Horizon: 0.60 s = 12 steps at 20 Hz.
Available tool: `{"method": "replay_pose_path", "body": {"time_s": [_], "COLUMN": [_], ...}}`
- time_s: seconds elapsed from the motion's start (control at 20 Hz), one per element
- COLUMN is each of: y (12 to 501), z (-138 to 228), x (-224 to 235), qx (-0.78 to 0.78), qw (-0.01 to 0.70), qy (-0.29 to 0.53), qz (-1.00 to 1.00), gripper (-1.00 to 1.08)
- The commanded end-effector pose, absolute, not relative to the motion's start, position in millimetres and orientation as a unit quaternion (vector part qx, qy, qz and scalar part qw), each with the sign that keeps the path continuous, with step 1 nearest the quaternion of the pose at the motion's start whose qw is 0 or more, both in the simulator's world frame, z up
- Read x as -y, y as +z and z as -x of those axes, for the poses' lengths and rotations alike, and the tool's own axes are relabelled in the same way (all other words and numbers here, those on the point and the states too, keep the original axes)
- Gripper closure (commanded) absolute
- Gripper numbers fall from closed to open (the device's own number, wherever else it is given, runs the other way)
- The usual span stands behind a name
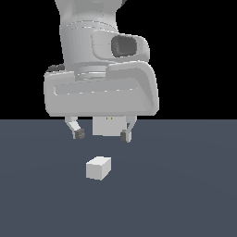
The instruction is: Plug the charger into the wall socket.
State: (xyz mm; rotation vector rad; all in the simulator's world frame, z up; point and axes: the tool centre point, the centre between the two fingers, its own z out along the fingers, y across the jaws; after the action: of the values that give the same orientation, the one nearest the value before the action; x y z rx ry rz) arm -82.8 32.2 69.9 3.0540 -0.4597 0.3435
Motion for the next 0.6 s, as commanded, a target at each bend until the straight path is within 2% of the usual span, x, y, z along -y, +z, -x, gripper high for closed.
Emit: {"method": "replay_pose_path", "body": {"time_s": [0.0, 0.55], "y": [66.0, 58.3], "z": [84.0, 85.2], "x": [-33.6, -35.2], "qx": [0.153, 0.157], "qw": [0.018, 0.019], "qy": [0.116, 0.118], "qz": [-0.981, -0.980], "gripper": [-0.92, -0.92]}}
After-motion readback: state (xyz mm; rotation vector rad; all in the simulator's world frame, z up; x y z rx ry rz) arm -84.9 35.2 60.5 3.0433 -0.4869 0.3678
